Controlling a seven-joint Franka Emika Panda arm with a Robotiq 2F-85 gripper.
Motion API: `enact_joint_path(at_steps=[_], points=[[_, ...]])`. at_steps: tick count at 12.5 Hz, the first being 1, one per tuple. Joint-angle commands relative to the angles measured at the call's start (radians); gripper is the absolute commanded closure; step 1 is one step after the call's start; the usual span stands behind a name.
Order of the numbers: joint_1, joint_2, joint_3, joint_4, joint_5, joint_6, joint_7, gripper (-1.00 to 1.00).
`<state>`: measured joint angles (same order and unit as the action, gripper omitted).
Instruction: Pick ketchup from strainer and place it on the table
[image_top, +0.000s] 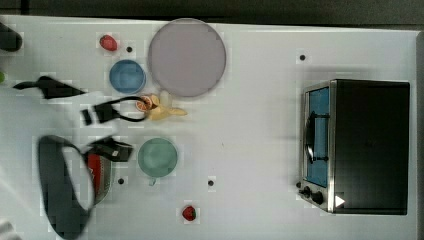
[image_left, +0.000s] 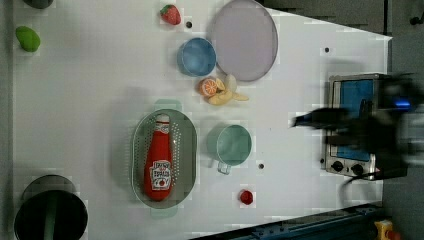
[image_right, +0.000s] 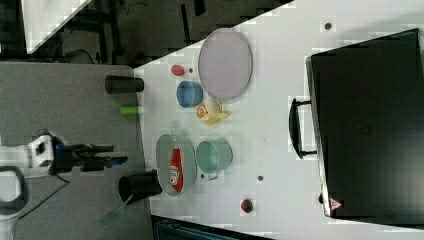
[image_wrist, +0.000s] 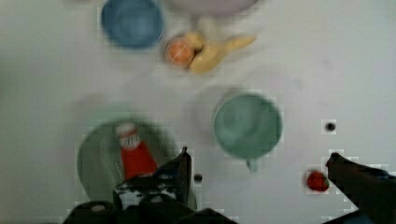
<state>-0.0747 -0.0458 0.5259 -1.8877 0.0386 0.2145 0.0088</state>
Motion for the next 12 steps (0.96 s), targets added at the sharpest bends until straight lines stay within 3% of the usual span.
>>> enact_joint_path(at_steps=[1,5,12], points=[[0.026,0.026,0.101,-0.011,-0.002,0.083,0.041,-1.00],[0.037,0.145,0.216,-0.062,-0.022,0.190,0.041,-1.00],[0.068,0.336,0.233,-0.226,-0.217,0.507,0.081,-1.00]])
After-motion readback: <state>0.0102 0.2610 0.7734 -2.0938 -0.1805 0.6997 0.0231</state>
